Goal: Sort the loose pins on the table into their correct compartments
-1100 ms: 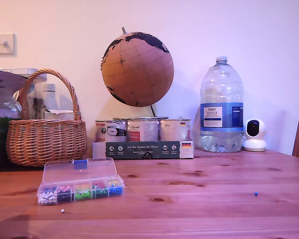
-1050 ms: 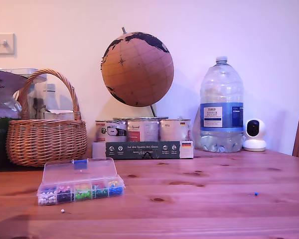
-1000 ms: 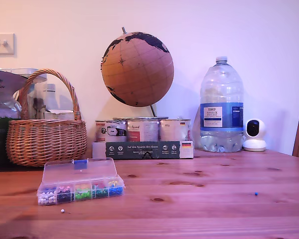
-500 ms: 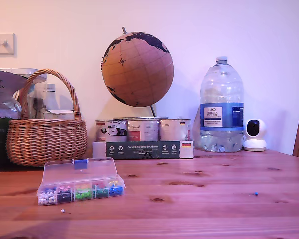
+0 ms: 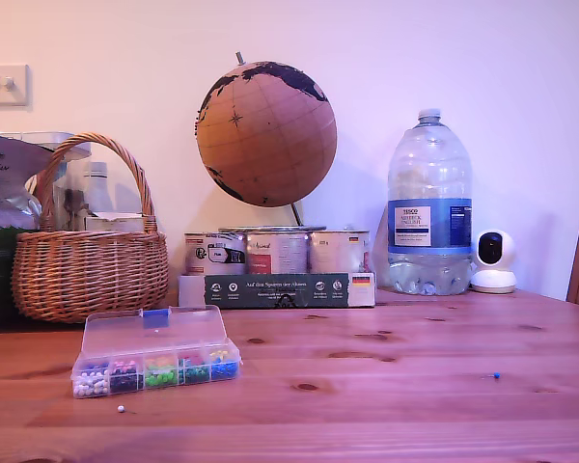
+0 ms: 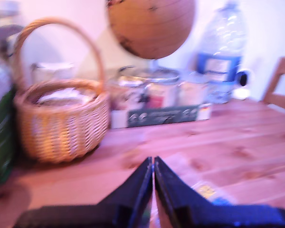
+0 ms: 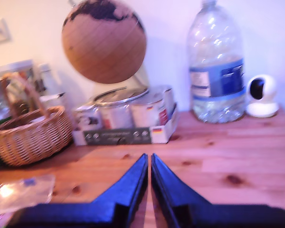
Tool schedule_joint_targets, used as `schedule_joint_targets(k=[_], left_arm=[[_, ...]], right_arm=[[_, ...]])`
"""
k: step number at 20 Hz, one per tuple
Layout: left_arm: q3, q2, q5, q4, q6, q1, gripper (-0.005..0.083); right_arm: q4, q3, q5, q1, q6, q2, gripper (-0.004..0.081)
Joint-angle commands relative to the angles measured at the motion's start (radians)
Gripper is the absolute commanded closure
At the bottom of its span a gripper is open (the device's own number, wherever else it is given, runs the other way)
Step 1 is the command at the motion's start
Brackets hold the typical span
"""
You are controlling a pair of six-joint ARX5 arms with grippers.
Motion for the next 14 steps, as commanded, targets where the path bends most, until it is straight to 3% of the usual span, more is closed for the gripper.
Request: schedule_joint_targets(k=[1, 10, 14], left_arm=[[0.021, 0.033, 0.007, -0.012, 0.0, -0.023, 0.0795], [0.171, 0.325, 0.014, -0.13, 0.058, -0.203, 0.0795], [0.288, 0.503, 0.011, -0.257, 0.18, -0.266, 0.0795]], right_arm=[[-0.014, 0.013, 0.0, 0.015, 0.002, 0.003, 0.0783], [-0.087, 0.032, 0.008, 0.128, 0.0, 0.129, 0.0783], [-0.146, 0.108, 0.033, 0.155, -0.014, 0.266, 0.0783]])
